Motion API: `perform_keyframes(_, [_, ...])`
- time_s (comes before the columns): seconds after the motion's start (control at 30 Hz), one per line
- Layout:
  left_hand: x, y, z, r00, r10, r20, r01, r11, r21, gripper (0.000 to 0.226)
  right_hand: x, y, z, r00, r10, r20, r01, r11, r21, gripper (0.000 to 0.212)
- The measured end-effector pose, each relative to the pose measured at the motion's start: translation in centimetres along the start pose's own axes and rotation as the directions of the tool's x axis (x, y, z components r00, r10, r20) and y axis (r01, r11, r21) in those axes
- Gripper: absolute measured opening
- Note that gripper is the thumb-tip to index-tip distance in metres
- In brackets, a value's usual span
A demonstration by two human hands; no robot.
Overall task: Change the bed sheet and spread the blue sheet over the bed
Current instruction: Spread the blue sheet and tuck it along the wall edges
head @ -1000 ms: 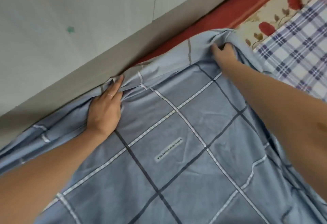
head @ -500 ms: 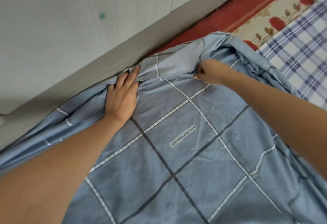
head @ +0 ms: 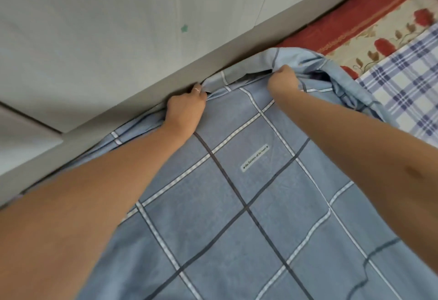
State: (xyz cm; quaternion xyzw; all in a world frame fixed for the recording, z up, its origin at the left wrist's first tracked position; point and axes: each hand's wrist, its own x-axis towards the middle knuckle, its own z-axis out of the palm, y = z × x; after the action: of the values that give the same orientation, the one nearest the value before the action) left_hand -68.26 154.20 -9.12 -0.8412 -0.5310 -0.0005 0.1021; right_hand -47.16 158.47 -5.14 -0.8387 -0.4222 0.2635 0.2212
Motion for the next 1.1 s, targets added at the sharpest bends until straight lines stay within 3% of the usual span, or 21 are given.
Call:
perform_keyframes(0.1, [-0.5,0.3,2.7,1.0,0.017,-0.006,-0.017,1.0,-0.019,0.035,0.4,1.7,2.2,0.982,-0.12,-0.146,0.108,0.99,-0.087,0.021])
perform_keyframes(0.27, [0.1,0.1,4.9,0.979,0.069,-0.193,-0.089,0.992,-0.095,0.027,1.4,2.3,4.2,0.885,-0.31,-0.348,0.286,0.951,-0.121,0.019])
perform_keyframes(0.43, [0.0,0.2,5.6,0.966,0.061,-0.251,-0.098,0.986,-0.137,0.035,1.2,3.5,4.2,0.88,-0.39,-0.27,0.391,0.919,-0.053,0.013])
perform_keyframes(0.5, [0.2,0.3,5.2,0.969,0.063,-0.239,-0.099,0.985,-0.14,0.038,-2.8,4.0,3.4,0.859,-0.486,-0.163,0.484,0.873,-0.05,0.023])
perform_keyframes(0.53, [0.2,0.3,5.3,0.97,0.061,-0.235,-0.097,0.985,-0.143,0.037,-6.6,4.9,3.2,0.796,-0.602,-0.056,0.599,0.798,-0.061,0.033])
perform_keyframes(0.57, [0.2,0.2,5.4,0.974,0.06,-0.22,-0.096,0.983,-0.156,0.037,-10.9,6.0,2.7,0.672,-0.732,0.108,0.739,0.672,-0.05,0.042])
perform_keyframes(0.6, [0.3,0.2,5.4,0.977,0.05,-0.208,-0.086,0.983,-0.164,0.037,-15.6,7.5,2.1,0.447,-0.84,0.307,0.884,0.467,-0.008,0.048])
perform_keyframes(0.63, [0.3,0.1,5.4,0.98,0.043,-0.195,-0.079,0.981,-0.18,0.037,-19.2,9.8,1.6,0.143,-0.849,0.509,0.981,0.191,0.043,0.051])
perform_keyframes(0.67, [0.3,0.1,5.5,0.979,0.044,-0.2,-0.084,0.976,-0.2,0.037,-20.9,12.2,0.9,-0.137,-0.748,0.649,0.991,-0.098,0.096,0.053])
perform_keyframes(0.7, [0.3,0.1,5.6,0.978,0.043,-0.205,-0.089,0.971,-0.22,0.038,-20.2,14.3,0.2,-0.305,-0.617,0.725,0.94,-0.315,0.128,0.056])
perform_keyframes(0.73, [0.3,0.0,5.7,0.976,0.039,-0.213,-0.089,0.969,-0.232,0.039,-17.7,15.7,-0.5,-0.33,-0.556,0.763,0.907,-0.41,0.094,0.06])
perform_keyframes(0.8, [0.4,0.0,5.9,0.982,0.021,-0.185,-0.067,0.968,-0.243,0.035,-10.3,16.9,-1.5,-0.122,-0.62,0.775,0.927,-0.351,-0.135,0.066])
perform_keyframes(0.87, [0.2,0.2,5.4,0.992,-0.015,-0.122,-0.019,0.962,-0.271,0.031,-4.5,16.1,-3.2,0.199,-0.666,0.719,0.913,-0.141,-0.382,0.068])
perform_keyframes(0.9, [0.3,0.4,5.1,0.997,-0.043,-0.068,0.019,0.95,-0.312,0.032,-3.0,15.8,-3.8,0.422,-0.644,0.638,0.849,0.034,-0.527,0.069])
perform_keyframes(0.97, [0.2,0.8,4.2,0.99,-0.132,0.048,0.14,0.907,-0.398,0.035,-2.0,15.1,-3.9,0.828,-0.456,0.326,0.54,0.496,-0.68,0.072])
perform_keyframes(1.0, [-0.2,1.2,3.7,0.98,-0.172,0.099,0.198,0.879,-0.435,0.038,-2.1,14.1,-3.5,0.947,-0.253,0.199,0.32,0.686,-0.653,0.072])
perform_keyframes(1.03, [-1.4,1.7,2.6,0.967,-0.216,0.134,0.254,0.838,-0.483,0.041,-2.7,12.9,-3.4,0.99,-0.079,0.115,0.133,0.781,-0.61,0.072])
perform_keyframes(1.07, [-2.6,2.3,1.7,0.957,-0.252,0.14,0.288,0.8,-0.526,0.045,-3.2,11.2,-3.0,0.997,0.003,0.082,0.045,0.813,-0.58,0.07])
perform_keyframes(1.1, [-5.1,3.0,0.3,0.949,-0.285,0.133,0.309,0.759,-0.573,0.048,-4.7,9.6,-2.6,0.997,-0.007,0.078,0.051,0.816,-0.576,0.066])
